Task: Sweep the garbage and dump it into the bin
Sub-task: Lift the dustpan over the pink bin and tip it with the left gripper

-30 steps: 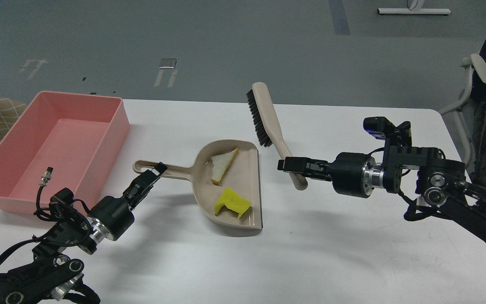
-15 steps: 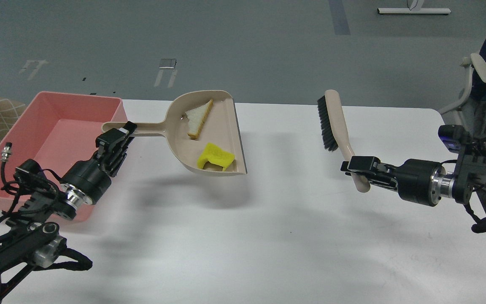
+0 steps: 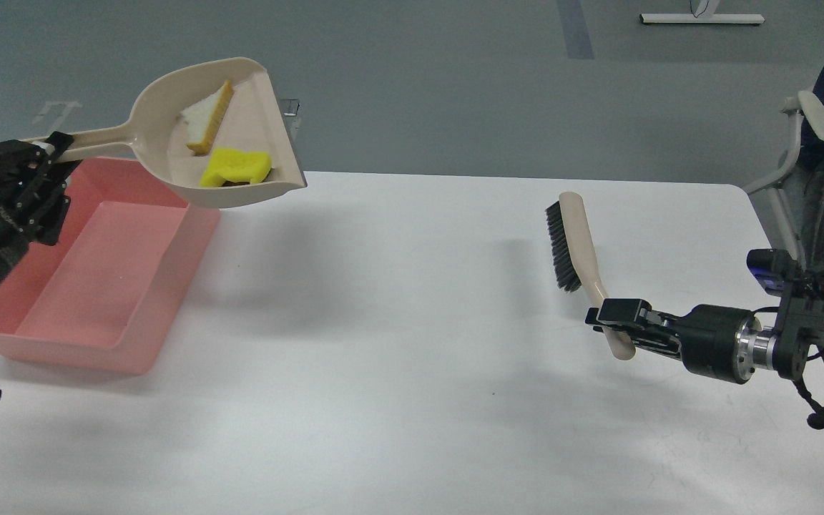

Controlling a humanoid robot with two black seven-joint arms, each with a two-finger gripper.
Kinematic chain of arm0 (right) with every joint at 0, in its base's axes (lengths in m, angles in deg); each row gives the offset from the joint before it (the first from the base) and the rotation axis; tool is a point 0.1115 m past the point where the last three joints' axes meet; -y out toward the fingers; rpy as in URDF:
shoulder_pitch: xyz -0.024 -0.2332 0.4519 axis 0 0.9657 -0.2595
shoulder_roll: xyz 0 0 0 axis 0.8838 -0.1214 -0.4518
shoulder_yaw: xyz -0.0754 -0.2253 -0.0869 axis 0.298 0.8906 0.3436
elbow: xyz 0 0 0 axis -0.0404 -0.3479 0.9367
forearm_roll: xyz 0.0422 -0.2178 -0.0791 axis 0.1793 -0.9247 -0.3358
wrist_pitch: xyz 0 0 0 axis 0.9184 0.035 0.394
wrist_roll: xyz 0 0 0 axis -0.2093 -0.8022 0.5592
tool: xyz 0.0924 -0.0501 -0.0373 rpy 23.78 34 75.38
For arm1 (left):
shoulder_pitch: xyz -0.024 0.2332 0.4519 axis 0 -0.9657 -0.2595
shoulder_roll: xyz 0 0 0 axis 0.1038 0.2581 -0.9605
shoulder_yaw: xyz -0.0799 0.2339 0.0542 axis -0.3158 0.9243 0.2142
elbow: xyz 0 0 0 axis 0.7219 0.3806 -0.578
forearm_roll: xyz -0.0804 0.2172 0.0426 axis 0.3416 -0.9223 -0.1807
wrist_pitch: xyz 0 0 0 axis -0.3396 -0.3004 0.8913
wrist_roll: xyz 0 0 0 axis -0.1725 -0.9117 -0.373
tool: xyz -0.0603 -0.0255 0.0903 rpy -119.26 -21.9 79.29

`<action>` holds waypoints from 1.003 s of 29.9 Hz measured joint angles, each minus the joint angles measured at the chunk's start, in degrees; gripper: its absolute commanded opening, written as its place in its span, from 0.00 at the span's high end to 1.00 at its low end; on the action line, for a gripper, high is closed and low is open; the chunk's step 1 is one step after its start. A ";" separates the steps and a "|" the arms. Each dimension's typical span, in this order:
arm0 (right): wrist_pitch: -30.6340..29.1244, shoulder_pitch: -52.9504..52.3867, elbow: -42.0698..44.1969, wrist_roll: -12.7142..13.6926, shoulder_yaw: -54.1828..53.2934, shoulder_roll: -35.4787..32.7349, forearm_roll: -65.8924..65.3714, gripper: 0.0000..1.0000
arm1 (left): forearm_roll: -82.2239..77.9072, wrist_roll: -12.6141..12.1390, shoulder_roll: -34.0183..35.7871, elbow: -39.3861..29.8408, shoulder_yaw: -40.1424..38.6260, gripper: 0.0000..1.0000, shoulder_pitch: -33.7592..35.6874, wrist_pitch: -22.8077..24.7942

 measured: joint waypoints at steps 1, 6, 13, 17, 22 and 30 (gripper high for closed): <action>0.00 0.06 -0.09 0.00 0.00 0.05 0.00 0.99 | 1.15 0.14 1.51 0.69 -0.09 1.00 -0.65 0.40; 0.00 0.58 -0.34 0.00 0.07 0.32 0.00 0.99 | 2.80 1.67 7.04 7.15 -0.28 1.00 -1.81 2.02; 0.00 1.62 -0.80 0.00 0.13 1.00 -0.08 0.98 | -0.17 4.60 13.00 17.65 -0.30 1.00 -1.89 6.98; 0.00 1.68 -0.84 0.00 0.16 1.61 -0.09 0.98 | -7.74 4.76 14.78 19.96 0.13 1.00 -1.93 7.35; 0.00 1.68 -0.84 0.00 0.18 1.89 -0.09 0.98 | -14.59 4.78 16.40 21.15 0.17 1.00 -1.92 7.03; 0.00 1.85 -0.77 0.00 0.19 1.94 -0.09 0.98 | -25.07 4.80 19.99 20.55 0.03 1.00 -1.91 2.82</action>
